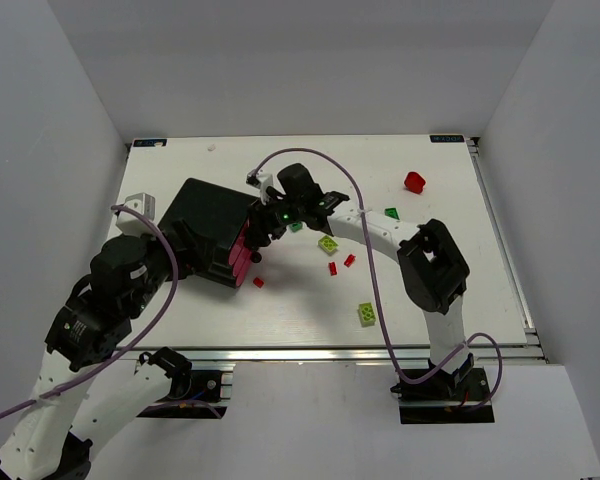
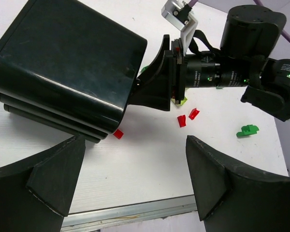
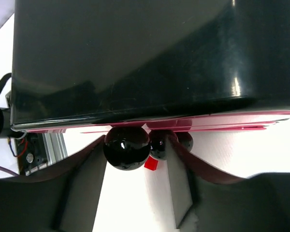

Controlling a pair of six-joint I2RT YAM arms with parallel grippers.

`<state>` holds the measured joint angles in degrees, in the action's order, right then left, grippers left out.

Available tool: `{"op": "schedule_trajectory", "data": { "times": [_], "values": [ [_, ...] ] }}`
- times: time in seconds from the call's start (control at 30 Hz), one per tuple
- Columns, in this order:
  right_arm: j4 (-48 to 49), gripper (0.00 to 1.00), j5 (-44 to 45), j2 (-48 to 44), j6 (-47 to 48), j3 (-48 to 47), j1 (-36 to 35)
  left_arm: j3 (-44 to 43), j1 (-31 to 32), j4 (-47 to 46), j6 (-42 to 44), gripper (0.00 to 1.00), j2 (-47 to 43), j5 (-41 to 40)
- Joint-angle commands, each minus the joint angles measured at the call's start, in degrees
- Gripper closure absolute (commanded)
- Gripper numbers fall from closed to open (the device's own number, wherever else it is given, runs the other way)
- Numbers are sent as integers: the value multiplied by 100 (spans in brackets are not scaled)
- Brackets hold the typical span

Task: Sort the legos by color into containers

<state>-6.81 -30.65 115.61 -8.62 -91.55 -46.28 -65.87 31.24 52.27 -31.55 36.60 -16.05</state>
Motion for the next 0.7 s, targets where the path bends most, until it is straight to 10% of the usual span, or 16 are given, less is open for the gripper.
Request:
{"op": "schedule_trajectory", "data": {
  "times": [0.0,0.27,0.67],
  "values": [
    [127,47,-55,40,-8,-285,-21,74,-13,55,-88,6,-126,137],
    [496,73,42,-398,203,373,23,311,-13,99,-176,6,-329,217],
    [611,72,112,-1023,423,1306,128,434,-13,46,-220,6,-382,296]
  ]
}}
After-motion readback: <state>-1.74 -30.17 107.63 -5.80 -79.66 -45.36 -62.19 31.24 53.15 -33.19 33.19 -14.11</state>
